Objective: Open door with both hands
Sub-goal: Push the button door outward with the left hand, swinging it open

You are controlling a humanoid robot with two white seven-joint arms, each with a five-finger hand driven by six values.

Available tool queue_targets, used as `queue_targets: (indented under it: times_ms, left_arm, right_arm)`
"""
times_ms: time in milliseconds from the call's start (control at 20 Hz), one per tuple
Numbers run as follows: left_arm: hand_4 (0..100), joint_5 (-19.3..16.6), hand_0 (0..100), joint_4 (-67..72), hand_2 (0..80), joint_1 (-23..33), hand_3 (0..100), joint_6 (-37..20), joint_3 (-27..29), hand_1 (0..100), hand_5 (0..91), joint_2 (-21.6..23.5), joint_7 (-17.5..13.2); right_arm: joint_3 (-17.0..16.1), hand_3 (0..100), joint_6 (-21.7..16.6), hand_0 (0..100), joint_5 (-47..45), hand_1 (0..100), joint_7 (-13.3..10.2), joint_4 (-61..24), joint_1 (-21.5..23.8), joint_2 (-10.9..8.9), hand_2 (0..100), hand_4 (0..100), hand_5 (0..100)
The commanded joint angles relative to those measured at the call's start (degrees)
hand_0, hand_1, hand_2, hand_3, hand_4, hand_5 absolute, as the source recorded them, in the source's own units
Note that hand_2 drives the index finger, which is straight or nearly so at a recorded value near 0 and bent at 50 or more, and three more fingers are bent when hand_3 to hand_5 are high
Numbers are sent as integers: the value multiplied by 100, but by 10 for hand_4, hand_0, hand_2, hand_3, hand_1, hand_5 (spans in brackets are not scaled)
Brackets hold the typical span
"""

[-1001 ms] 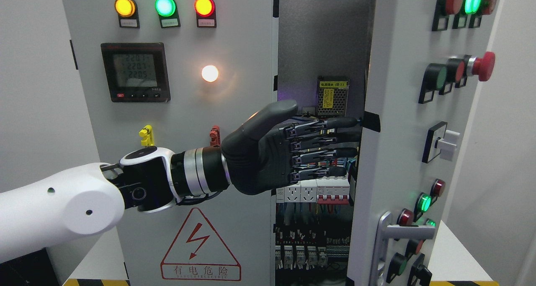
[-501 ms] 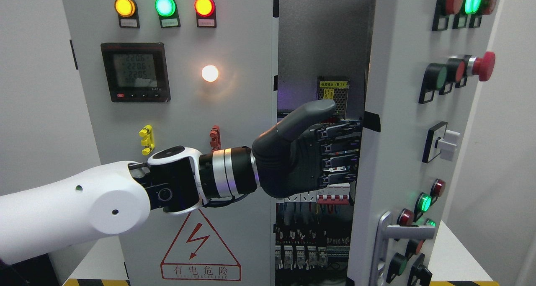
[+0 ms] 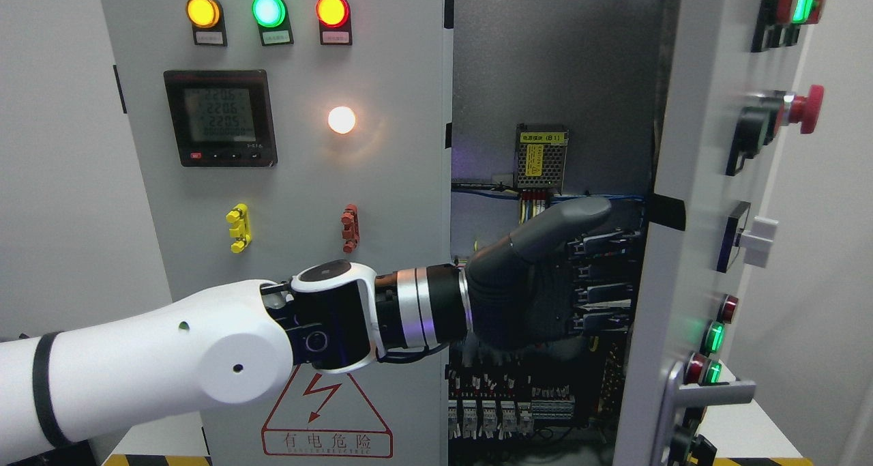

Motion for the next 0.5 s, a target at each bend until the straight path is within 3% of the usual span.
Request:
queue_targets:
  times_ms: [0, 451]
  left_arm:
    - [0, -242, 120, 1, 0, 151, 0, -15, 341, 389, 0, -704, 64]
    - [0, -295, 120, 106, 0, 107, 0, -6, 736, 389, 0, -1424, 626]
  right_arm:
    - [0, 0, -2, 120, 0, 389, -24, 0, 0, 0, 0, 0, 0]
    - [0, 0, -2, 120, 0, 389, -24, 0, 0, 0, 0, 0, 0]
